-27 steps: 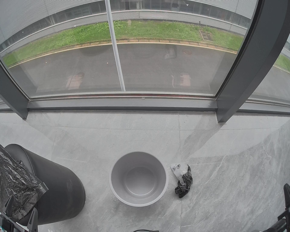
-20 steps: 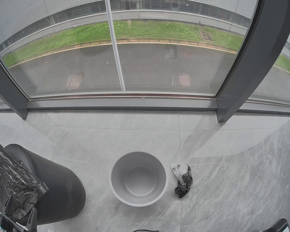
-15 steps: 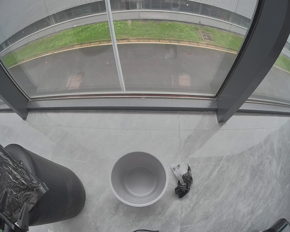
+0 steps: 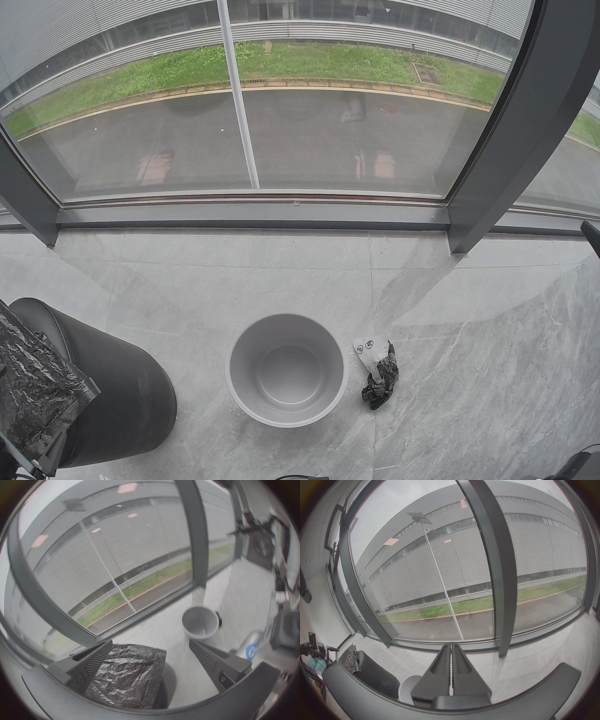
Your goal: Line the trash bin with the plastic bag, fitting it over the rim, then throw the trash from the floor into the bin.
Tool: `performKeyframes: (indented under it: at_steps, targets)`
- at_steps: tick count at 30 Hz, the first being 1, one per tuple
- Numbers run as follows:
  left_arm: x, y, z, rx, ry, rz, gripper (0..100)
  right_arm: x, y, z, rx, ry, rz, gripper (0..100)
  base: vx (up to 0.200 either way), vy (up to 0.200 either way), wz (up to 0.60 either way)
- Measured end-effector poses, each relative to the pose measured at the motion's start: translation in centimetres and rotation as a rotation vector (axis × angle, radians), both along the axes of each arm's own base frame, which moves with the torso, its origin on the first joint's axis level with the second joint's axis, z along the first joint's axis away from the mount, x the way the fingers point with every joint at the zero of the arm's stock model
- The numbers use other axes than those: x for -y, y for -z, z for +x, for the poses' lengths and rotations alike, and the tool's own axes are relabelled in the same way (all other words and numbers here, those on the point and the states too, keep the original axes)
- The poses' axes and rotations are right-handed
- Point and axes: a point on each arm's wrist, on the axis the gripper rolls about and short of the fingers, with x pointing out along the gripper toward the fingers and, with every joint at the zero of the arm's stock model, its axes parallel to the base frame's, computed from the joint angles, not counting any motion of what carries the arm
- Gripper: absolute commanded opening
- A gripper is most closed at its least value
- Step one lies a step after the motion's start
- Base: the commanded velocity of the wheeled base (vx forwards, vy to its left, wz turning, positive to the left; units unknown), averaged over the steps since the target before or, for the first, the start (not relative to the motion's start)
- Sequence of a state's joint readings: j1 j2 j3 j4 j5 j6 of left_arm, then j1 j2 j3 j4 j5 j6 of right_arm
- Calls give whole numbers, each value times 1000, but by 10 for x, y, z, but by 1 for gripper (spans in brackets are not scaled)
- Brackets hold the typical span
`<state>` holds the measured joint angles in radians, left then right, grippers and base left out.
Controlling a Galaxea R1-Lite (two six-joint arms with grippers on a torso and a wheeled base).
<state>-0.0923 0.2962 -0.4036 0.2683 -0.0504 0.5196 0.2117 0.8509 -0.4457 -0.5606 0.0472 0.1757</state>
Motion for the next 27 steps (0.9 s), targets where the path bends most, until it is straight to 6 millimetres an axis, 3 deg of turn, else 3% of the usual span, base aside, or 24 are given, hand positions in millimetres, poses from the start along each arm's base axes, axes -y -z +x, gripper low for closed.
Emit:
performKeyframes:
  at_steps: [8, 20, 27]
  targets:
    - [1, 10, 31, -152, 16, 363, 100, -13, 10, 32, -81, -48, 20, 0, 0, 0, 0]
    - [5, 13, 86, -277, -4, 391, 100, -18, 17, 44, -127, -61, 21, 0, 0, 0, 0]
    - [5, 23, 98, -374, -57, 420, 100, -18, 18, 46, -138, -62, 21, 0, 0, 0, 0]
